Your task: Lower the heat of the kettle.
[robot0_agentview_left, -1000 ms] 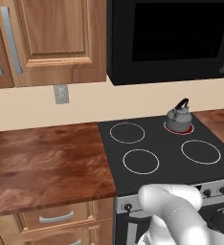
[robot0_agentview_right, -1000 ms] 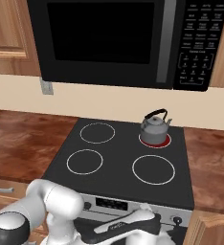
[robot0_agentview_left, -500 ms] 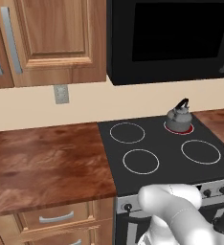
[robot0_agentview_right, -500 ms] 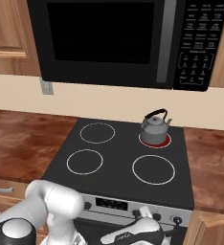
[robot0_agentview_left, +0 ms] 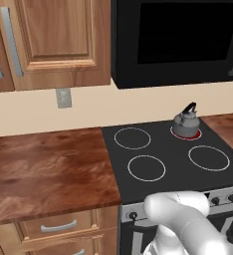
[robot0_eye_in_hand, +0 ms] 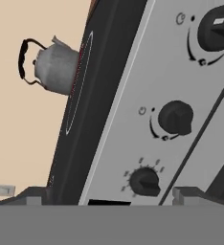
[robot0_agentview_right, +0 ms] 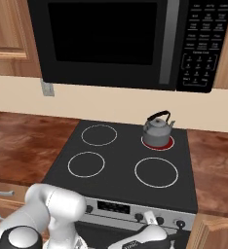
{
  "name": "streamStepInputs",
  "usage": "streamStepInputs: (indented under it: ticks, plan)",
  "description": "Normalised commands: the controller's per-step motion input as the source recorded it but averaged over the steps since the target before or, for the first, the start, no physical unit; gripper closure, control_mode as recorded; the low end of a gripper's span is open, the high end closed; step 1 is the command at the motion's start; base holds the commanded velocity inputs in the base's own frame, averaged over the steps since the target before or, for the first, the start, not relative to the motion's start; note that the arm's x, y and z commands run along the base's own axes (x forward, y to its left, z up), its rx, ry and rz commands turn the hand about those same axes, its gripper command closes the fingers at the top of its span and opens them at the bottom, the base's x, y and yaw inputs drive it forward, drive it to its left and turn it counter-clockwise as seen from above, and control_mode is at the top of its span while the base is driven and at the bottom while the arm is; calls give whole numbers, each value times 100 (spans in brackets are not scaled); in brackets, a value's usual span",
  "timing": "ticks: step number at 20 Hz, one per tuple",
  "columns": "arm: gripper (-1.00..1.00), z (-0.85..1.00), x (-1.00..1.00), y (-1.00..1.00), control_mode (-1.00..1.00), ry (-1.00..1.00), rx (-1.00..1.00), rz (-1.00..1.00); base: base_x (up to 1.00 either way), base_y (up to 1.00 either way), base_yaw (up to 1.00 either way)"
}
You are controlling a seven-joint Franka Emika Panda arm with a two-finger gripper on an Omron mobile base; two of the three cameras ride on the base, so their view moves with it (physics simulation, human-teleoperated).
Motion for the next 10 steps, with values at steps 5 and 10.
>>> streamStepInputs:
  ticks: [5, 10]
  plan:
    - [-100, -1, 10, -3, -100, 0, 0, 0, 0, 0, 0]
    - [-100, -3, 14, 0, -100, 0, 0, 0, 0, 0, 0]
